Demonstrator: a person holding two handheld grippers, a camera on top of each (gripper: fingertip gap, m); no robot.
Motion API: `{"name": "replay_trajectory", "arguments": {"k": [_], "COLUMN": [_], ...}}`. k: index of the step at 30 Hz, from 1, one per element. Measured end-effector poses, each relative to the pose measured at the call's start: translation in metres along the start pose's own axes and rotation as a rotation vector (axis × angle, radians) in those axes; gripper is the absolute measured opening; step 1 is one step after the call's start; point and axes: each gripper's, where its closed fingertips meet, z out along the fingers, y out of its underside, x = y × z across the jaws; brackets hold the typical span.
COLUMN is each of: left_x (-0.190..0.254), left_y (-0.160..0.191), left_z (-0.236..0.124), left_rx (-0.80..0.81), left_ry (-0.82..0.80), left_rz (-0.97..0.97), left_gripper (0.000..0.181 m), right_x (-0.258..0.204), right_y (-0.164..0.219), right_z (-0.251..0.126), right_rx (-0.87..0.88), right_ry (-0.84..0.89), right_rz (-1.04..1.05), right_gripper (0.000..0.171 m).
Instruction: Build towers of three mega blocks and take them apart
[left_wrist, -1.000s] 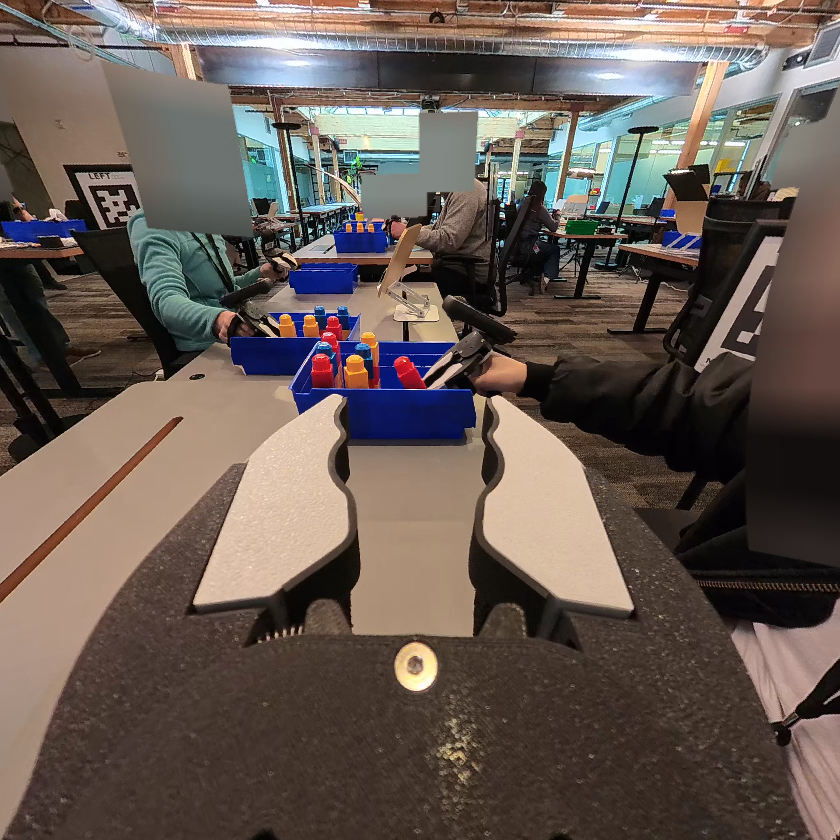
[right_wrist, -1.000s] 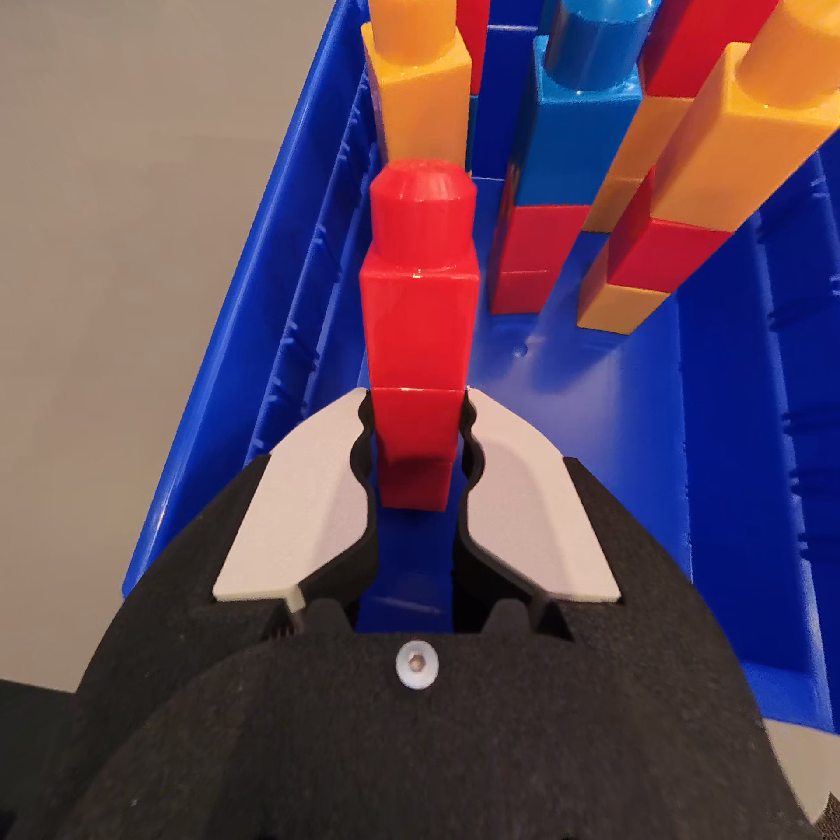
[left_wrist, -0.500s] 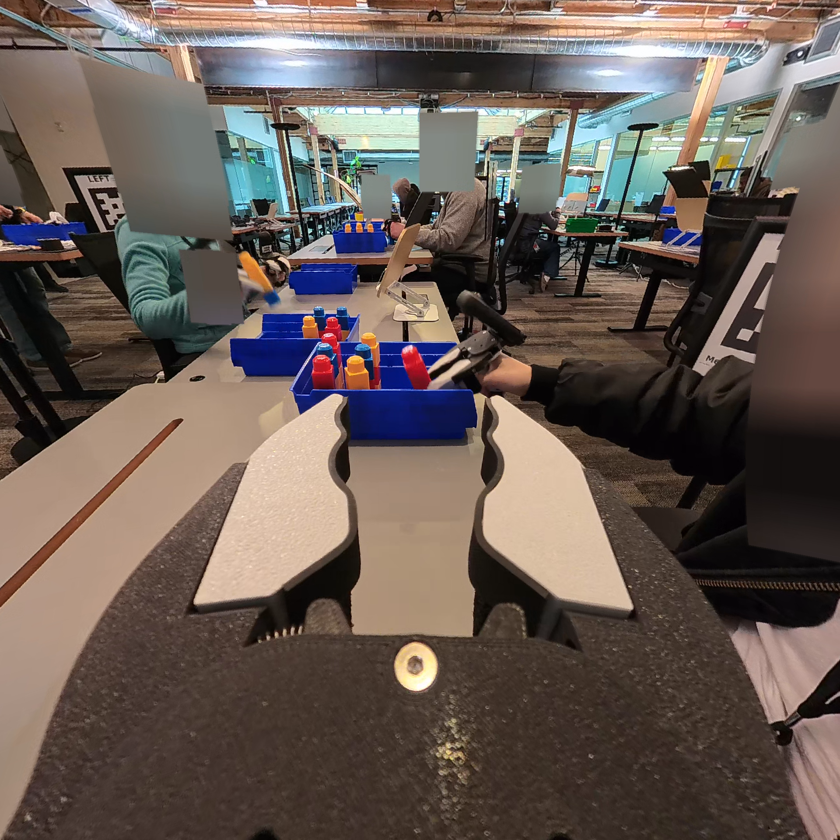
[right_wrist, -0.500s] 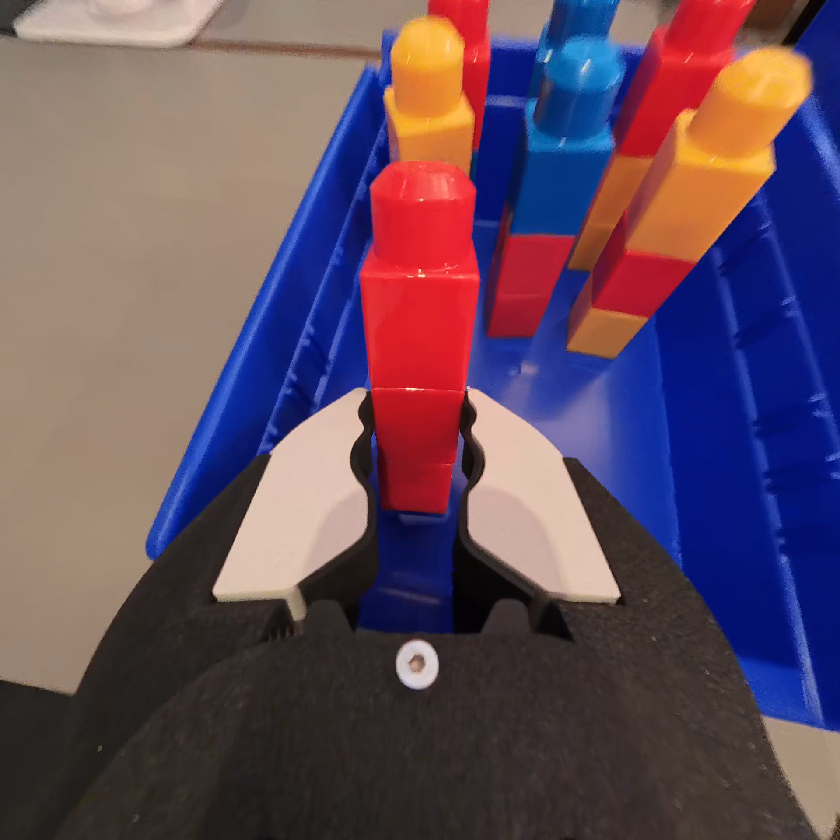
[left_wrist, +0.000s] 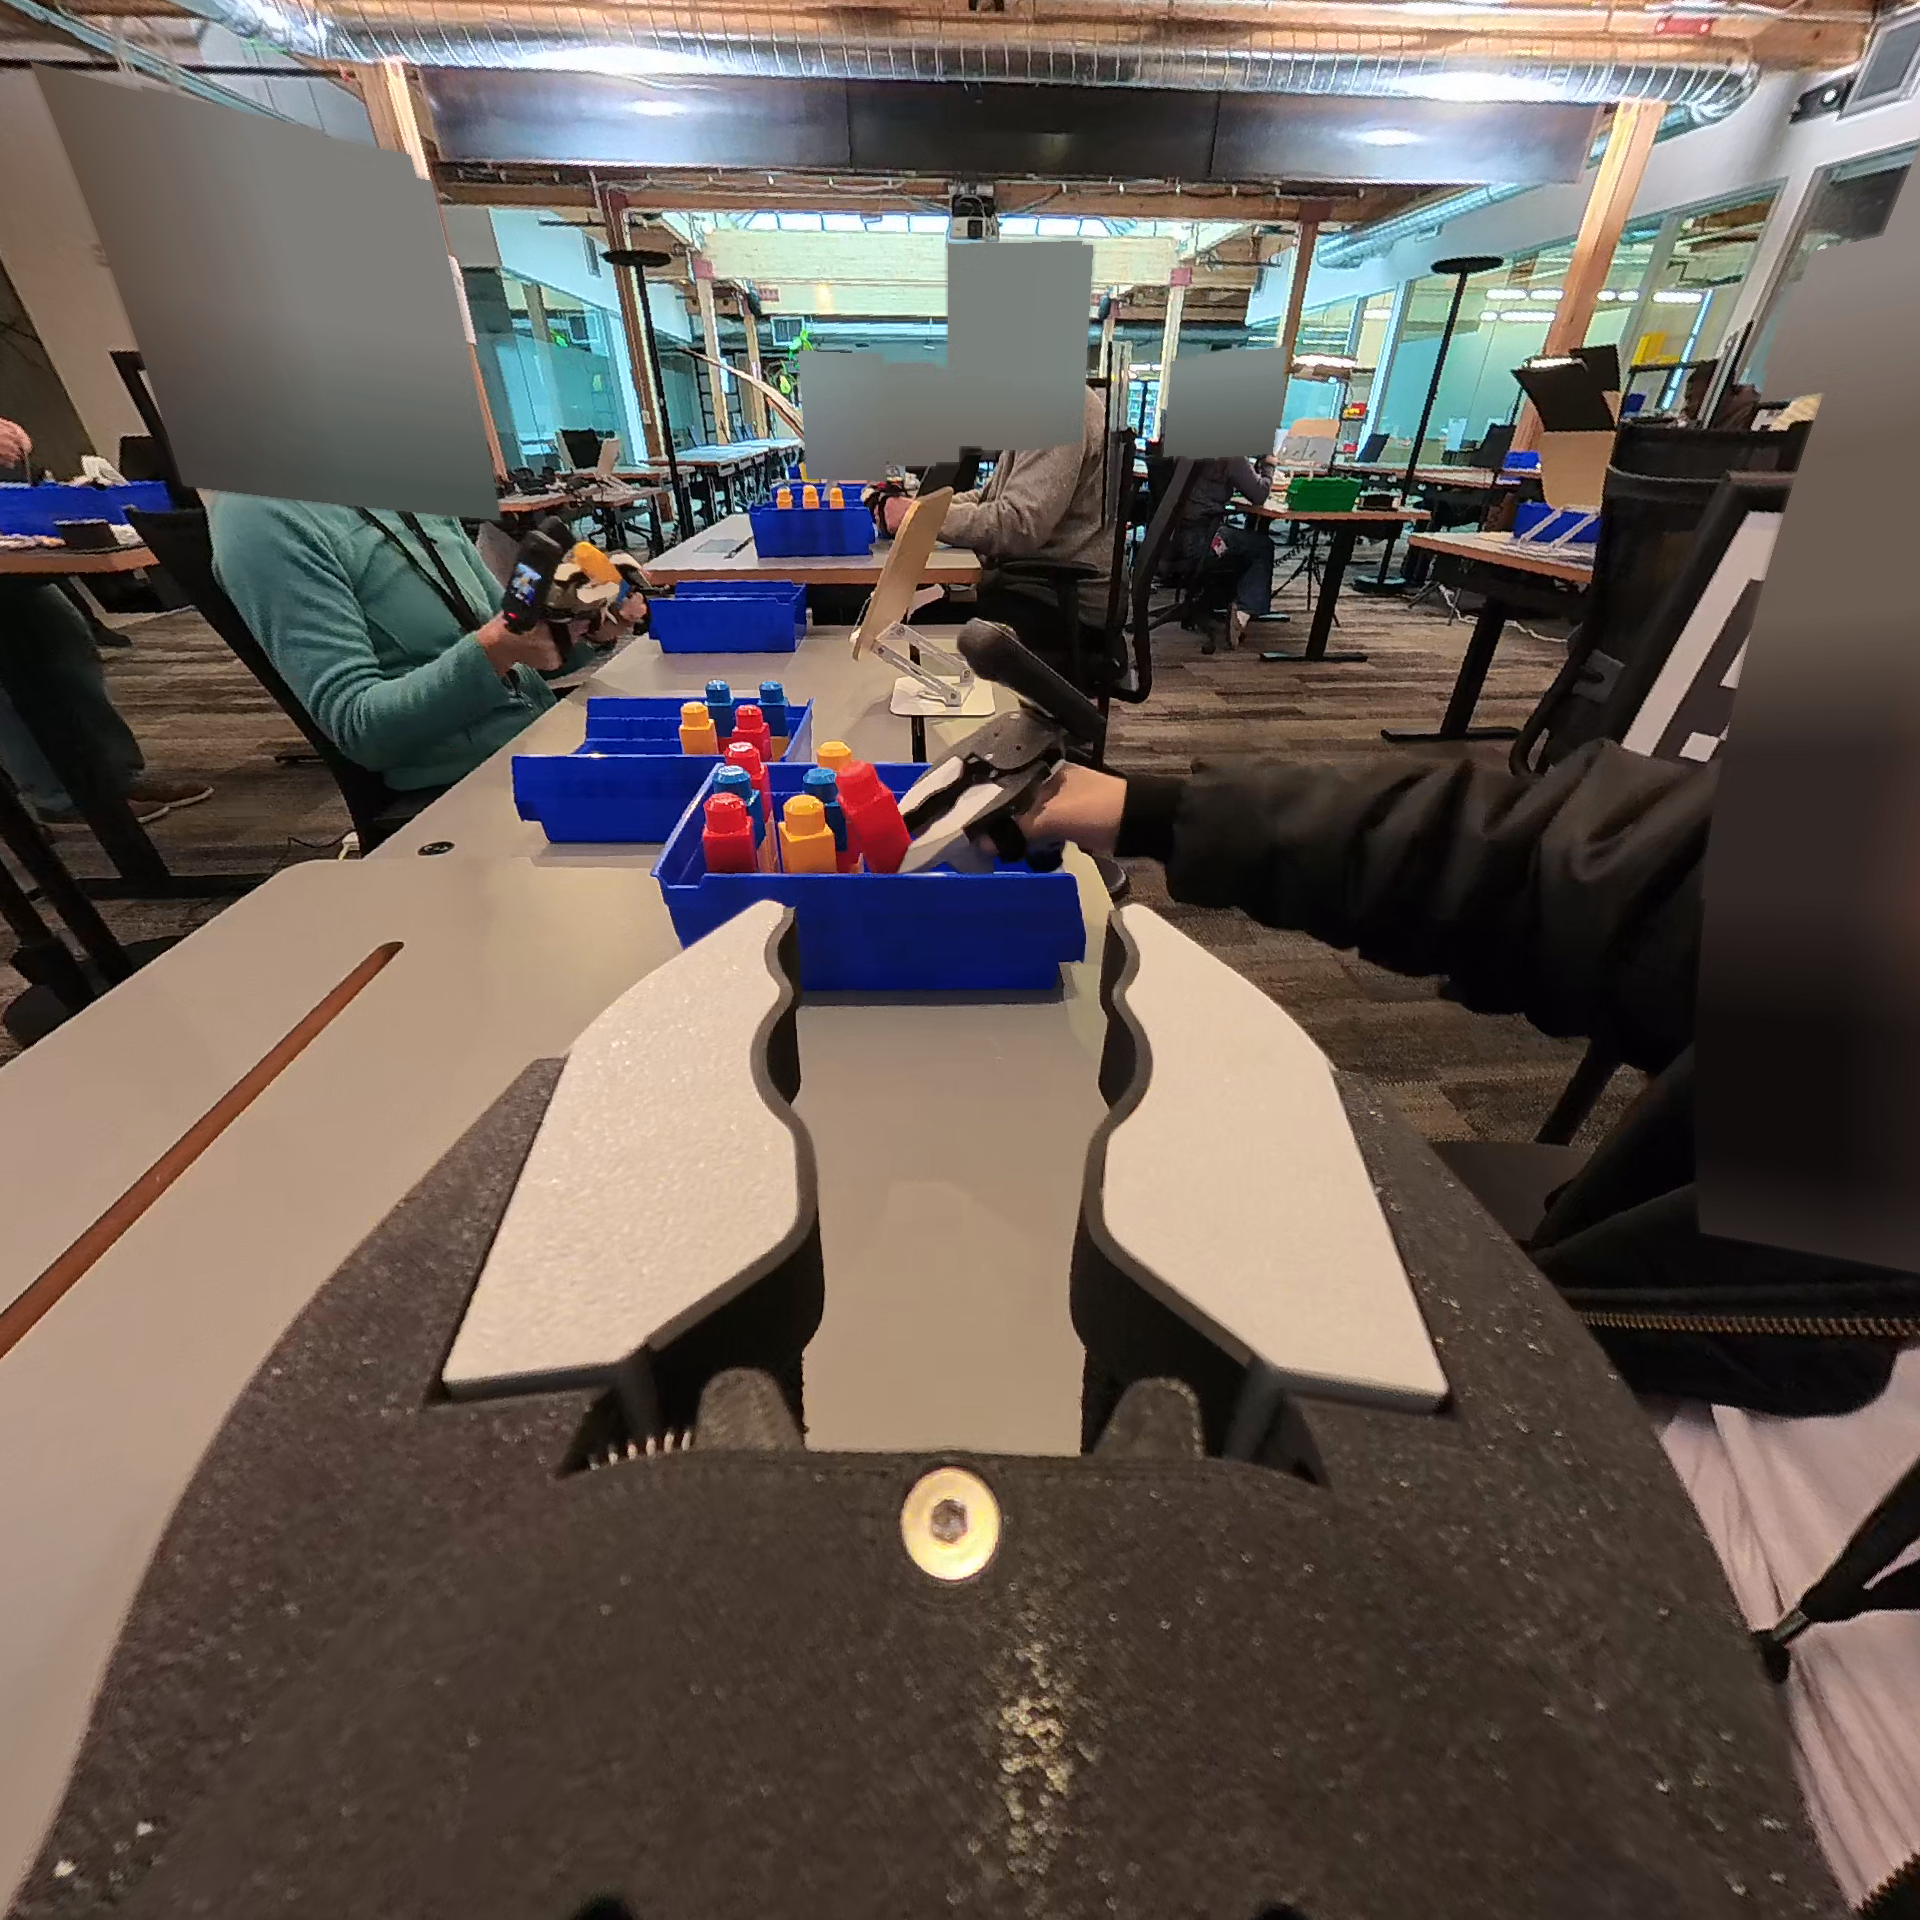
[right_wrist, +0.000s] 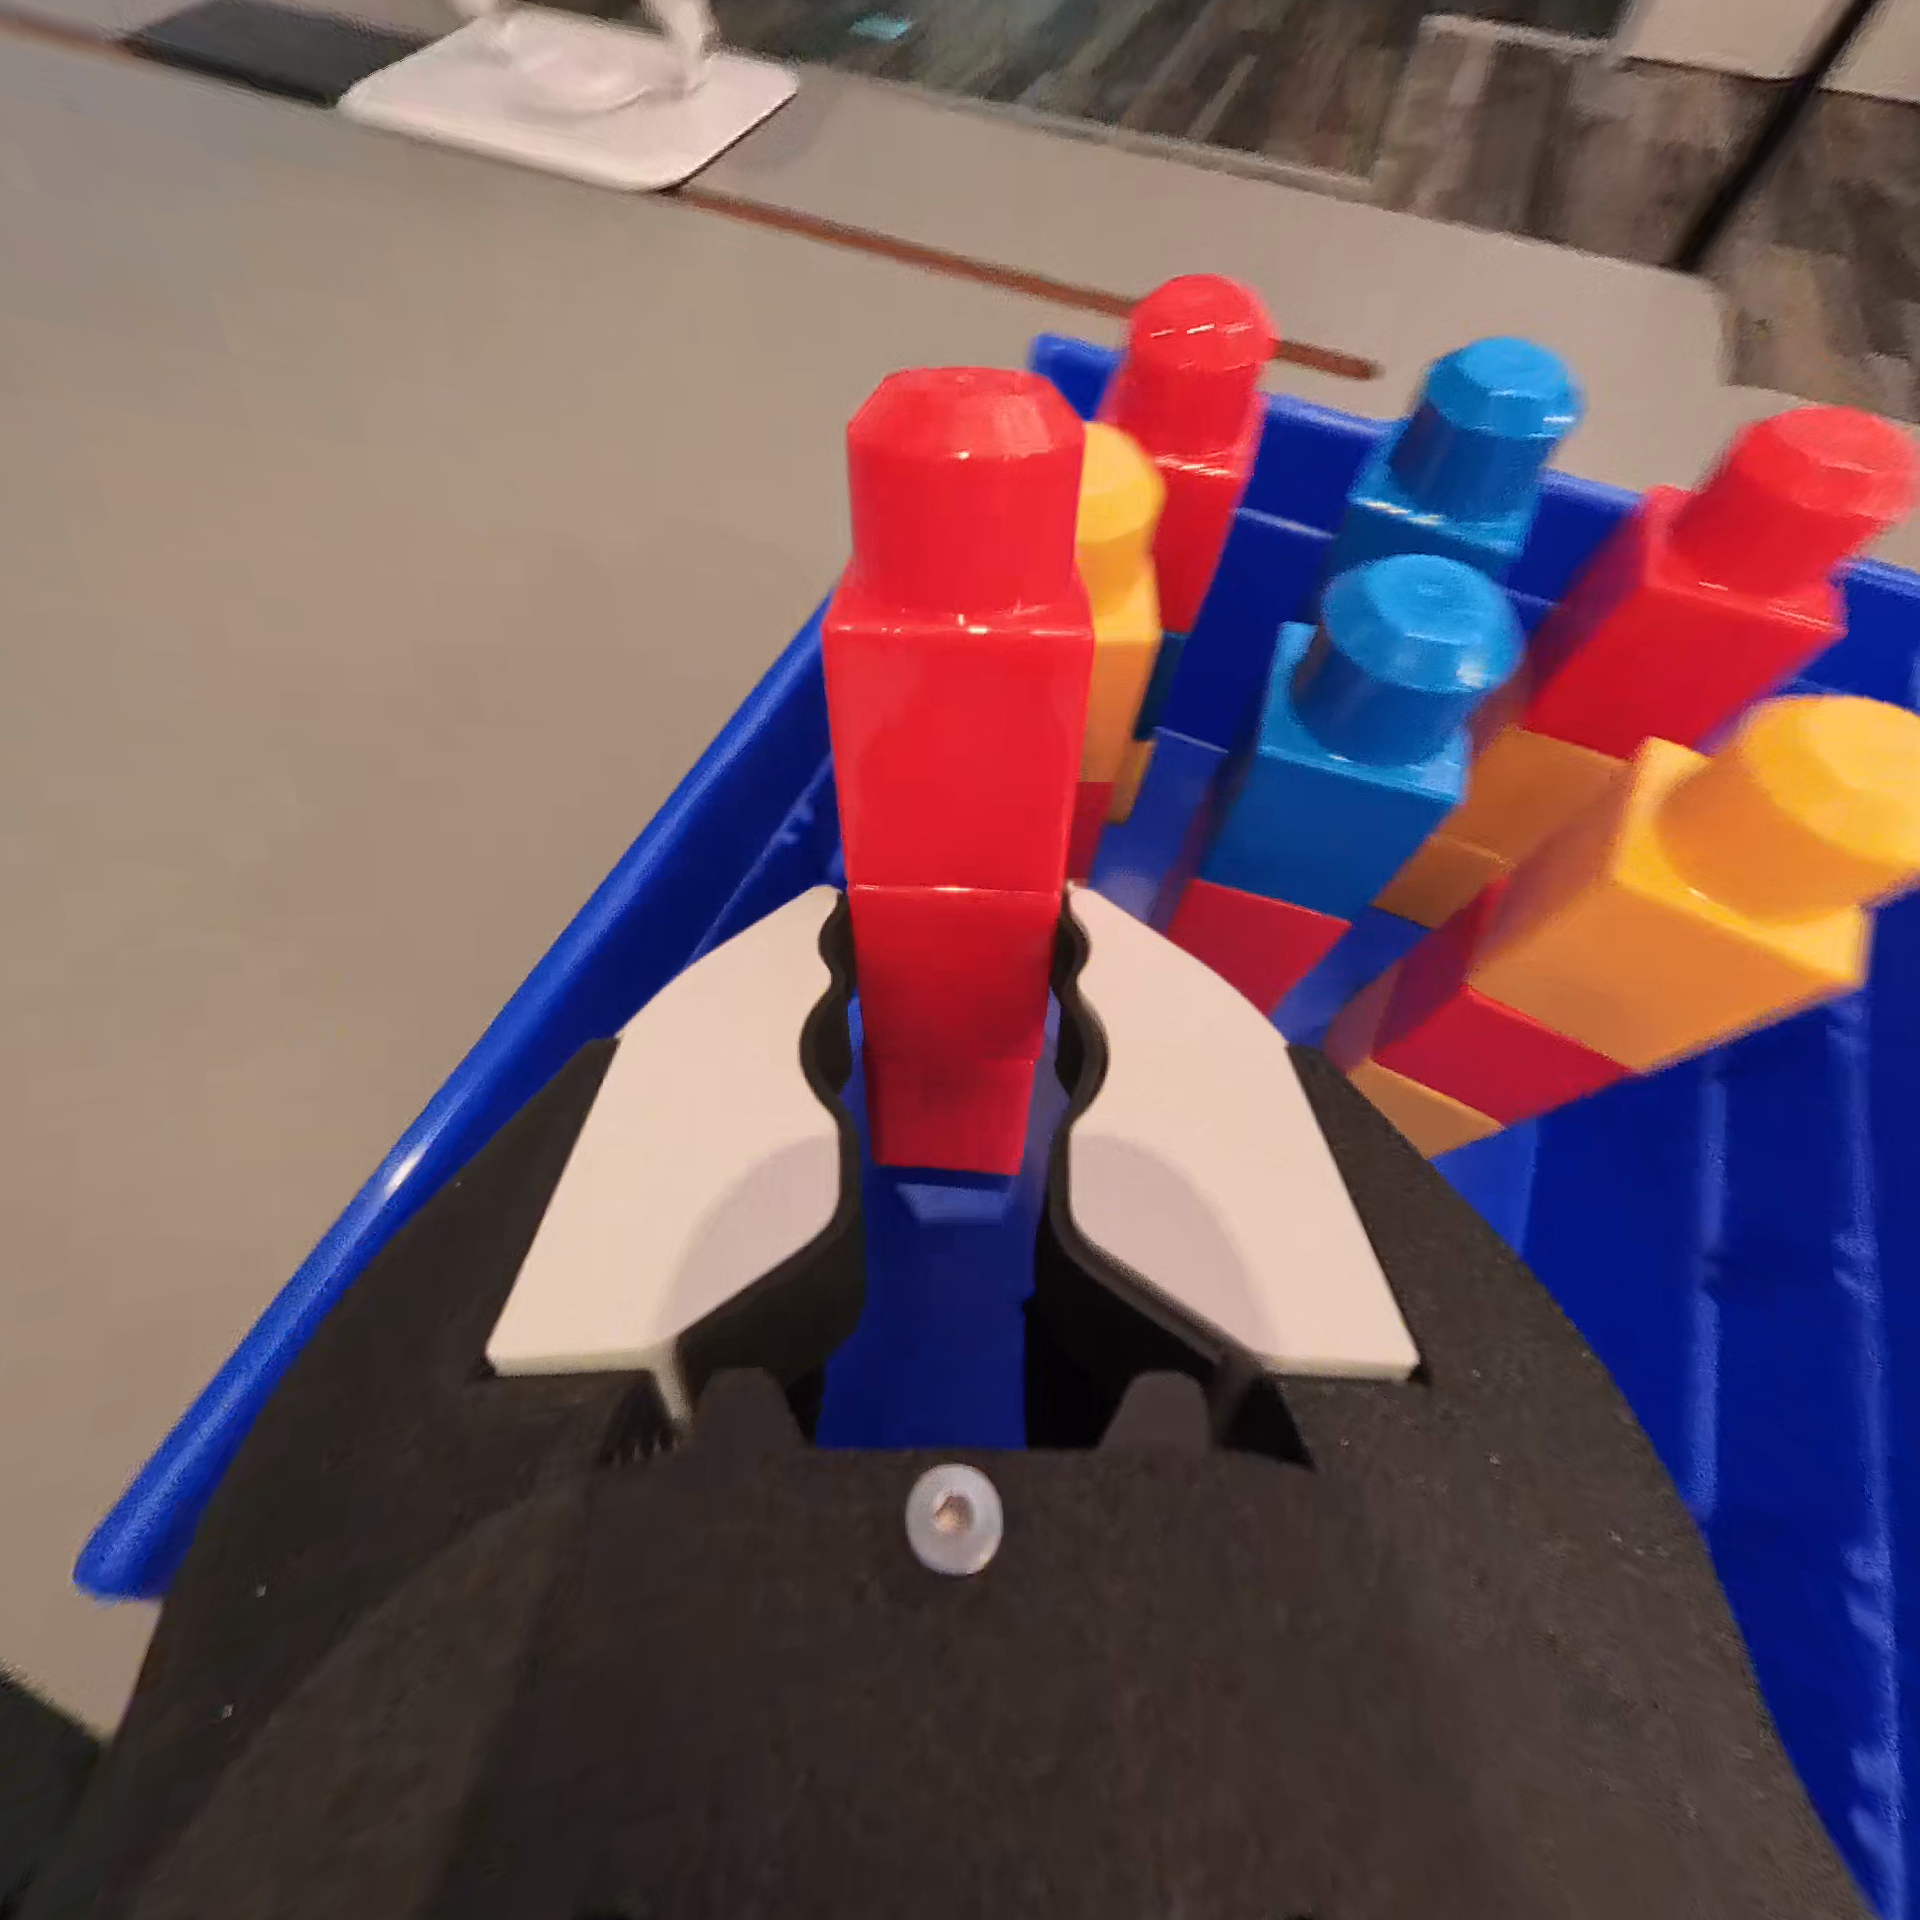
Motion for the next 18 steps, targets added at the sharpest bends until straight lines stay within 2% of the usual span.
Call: {"name": "replay_trajectory", "arguments": {"k": [2,7,18], "left_x": [0.0,0.002,0.001], "left_y": [0.001,0.004,0.015], "left_z": [0.001,0.004,0.012], "left_rx": [-0.006,-0.019,-0.059], "left_ry": [0.001,0.0,0.0], "left_rz": [0.001,0.008,0.005], "left_gripper": [0.056,0.055,0.056], "right_x": [-0.014,-0.021,-0.014], "right_y": [0.0,0.003,0.023], "right_z": [0.001,0.003,0.014], "right_rx": [0.019,0.05,0.042], "right_ry": [-0.142,-0.297,-0.386], "right_rz": [-0.103,-0.24,-0.209], "right_gripper": [0.036,0.036,0.036]}}
